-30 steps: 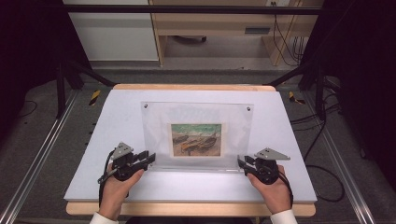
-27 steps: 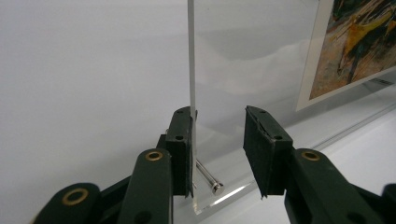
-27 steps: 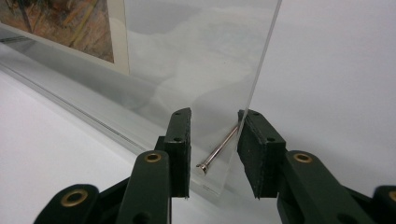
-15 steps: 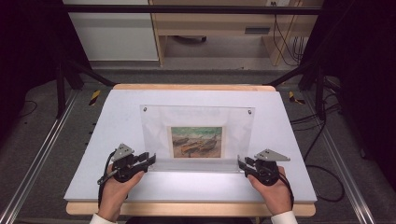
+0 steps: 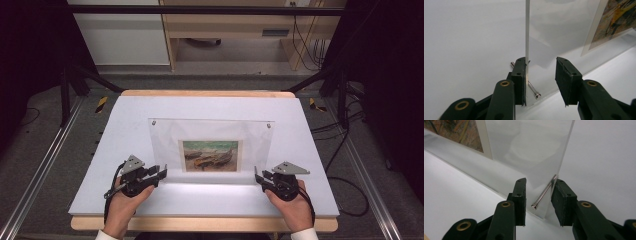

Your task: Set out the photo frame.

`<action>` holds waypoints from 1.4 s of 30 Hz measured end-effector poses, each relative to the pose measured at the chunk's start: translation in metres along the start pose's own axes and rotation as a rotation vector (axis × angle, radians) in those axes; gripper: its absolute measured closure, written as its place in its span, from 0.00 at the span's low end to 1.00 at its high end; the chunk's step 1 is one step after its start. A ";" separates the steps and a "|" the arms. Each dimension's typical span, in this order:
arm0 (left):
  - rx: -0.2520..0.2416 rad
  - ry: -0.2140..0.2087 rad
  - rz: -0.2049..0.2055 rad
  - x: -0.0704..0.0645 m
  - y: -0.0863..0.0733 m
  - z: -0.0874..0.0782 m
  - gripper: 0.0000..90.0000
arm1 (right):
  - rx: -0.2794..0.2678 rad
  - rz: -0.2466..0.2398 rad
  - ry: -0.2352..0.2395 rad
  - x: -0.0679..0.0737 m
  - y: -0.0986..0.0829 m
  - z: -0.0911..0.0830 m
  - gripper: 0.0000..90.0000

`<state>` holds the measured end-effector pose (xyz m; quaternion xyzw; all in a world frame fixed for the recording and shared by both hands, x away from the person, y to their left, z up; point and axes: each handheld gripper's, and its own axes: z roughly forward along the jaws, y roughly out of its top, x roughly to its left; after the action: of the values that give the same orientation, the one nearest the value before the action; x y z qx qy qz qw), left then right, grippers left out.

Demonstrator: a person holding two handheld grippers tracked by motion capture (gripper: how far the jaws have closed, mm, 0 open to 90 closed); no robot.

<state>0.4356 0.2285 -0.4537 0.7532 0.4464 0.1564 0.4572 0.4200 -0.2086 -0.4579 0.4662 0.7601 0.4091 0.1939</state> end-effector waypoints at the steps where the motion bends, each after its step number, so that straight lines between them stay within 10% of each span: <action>1: 0.002 0.000 0.001 0.000 0.000 0.000 0.67 | -0.001 -0.002 0.000 0.000 0.000 0.000 0.72; 42: 0.012 0.003 0.025 -0.002 -0.002 -0.001 0.67 | 0.007 -0.002 -0.001 0.002 -0.003 0.000 0.72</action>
<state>0.4325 0.2275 -0.4544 0.7613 0.4385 0.1603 0.4500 0.4174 -0.2080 -0.4602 0.4663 0.7620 0.4059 0.1930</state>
